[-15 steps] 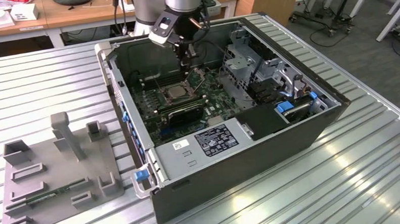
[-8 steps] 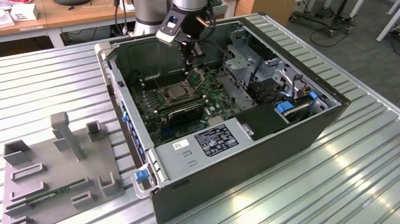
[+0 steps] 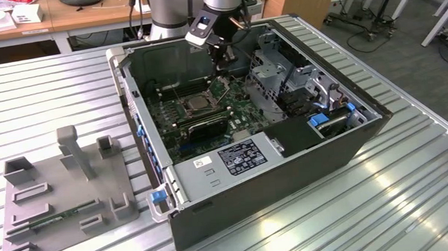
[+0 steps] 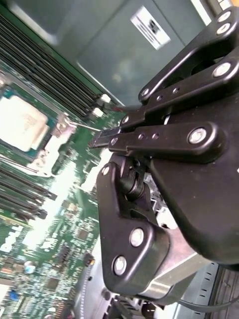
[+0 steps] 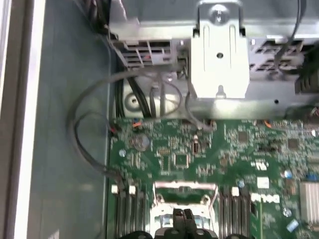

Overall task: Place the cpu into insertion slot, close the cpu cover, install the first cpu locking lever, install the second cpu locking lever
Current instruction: 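Close the cpu cover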

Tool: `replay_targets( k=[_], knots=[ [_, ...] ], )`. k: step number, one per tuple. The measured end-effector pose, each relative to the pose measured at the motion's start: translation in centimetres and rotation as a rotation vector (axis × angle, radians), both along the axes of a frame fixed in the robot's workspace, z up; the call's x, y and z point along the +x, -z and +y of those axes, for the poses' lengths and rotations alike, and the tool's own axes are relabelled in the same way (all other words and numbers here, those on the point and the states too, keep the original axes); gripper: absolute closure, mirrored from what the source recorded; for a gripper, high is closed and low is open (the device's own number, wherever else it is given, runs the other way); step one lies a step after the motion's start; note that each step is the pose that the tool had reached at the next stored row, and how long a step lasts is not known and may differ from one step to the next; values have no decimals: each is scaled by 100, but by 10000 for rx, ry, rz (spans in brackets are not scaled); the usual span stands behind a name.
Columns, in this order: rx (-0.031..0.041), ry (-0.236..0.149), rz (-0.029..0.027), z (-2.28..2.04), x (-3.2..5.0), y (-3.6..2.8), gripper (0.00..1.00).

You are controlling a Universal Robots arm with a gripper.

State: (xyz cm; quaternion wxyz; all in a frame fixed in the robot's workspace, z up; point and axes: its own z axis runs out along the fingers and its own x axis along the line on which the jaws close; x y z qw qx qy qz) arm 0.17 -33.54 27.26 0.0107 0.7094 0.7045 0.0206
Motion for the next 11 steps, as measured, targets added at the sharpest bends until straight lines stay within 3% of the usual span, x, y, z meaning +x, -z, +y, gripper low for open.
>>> replay_targets(
  k=[11],
  knots=[
    [0, 0, 18, 0, 354, 7, 89]
  ],
)
